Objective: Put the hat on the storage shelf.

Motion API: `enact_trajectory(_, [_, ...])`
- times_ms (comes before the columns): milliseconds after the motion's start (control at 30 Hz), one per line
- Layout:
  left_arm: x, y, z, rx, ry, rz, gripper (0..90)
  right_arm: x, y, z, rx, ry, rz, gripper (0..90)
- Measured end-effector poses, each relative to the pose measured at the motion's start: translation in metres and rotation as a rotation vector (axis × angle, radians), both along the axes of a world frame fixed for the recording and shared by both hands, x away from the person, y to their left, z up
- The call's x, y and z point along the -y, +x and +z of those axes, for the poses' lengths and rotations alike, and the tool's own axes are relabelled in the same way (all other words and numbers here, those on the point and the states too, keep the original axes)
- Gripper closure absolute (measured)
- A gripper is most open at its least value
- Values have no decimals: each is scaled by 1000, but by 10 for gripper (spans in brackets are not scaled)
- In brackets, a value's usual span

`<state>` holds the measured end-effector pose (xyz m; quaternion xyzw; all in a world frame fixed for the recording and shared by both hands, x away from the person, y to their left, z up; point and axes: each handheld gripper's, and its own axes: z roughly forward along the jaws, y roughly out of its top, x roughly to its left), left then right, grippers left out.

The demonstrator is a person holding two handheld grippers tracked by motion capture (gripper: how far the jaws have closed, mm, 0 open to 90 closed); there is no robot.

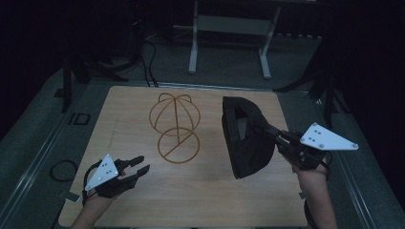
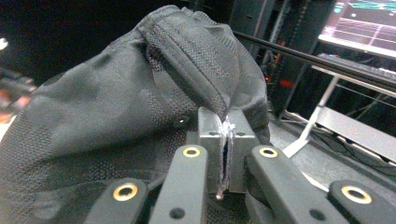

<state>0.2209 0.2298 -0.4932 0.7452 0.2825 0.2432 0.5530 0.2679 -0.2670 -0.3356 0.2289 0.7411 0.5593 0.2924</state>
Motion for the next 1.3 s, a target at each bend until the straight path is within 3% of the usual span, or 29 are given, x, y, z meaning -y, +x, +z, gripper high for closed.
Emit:
enact_trajectory(100, [-5,-3,-11,-12,-15,26,544,-2,10,2,-6,9,-22,879])
enact_trajectory(233, [-9,-5,-24,-22,-4,105,329,-7,20,5,-8,8,-43,879])
enact_trajectory(267, [-9,-5,-24,-22,-4,105,280,-8,23,6,-10,7,-47,879])
enact_trajectory(300, [-12,-7,-28,-28,-36,140,249,-10,25,6,-10,6,-46,879])
enact_trajectory(333, [-12,-7,-28,-28,-36,140,217,-11,28,7,-11,4,-50,879])
enact_trajectory(400, [-16,-7,-33,-53,-68,188,117,-13,34,10,-16,8,-51,879])
enact_trajectory(500, [-18,-7,-38,-93,-68,197,32,-18,42,14,-21,9,-54,879])
enact_trajectory(667, [-20,-13,-46,-86,-68,255,20,-26,51,20,-24,2,-60,879])
enact_trajectory(700, [-21,-16,-49,-74,-58,290,19,-31,56,23,-21,-2,-58,879])
enact_trajectory(800, [-24,-18,-49,-71,-69,310,20,-37,63,27,-16,1,-57,878])
enact_trajectory(933, [-28,-19,-50,-88,-114,311,19,-47,71,36,-17,12,-48,878])
enact_trajectory(1133, [-30,-18,-51,-86,-117,313,20,-70,80,49,-11,-12,-19,878])
enact_trajectory(1300, [-32,-18,-51,-85,-127,313,20,-97,89,49,-35,-41,21,878])
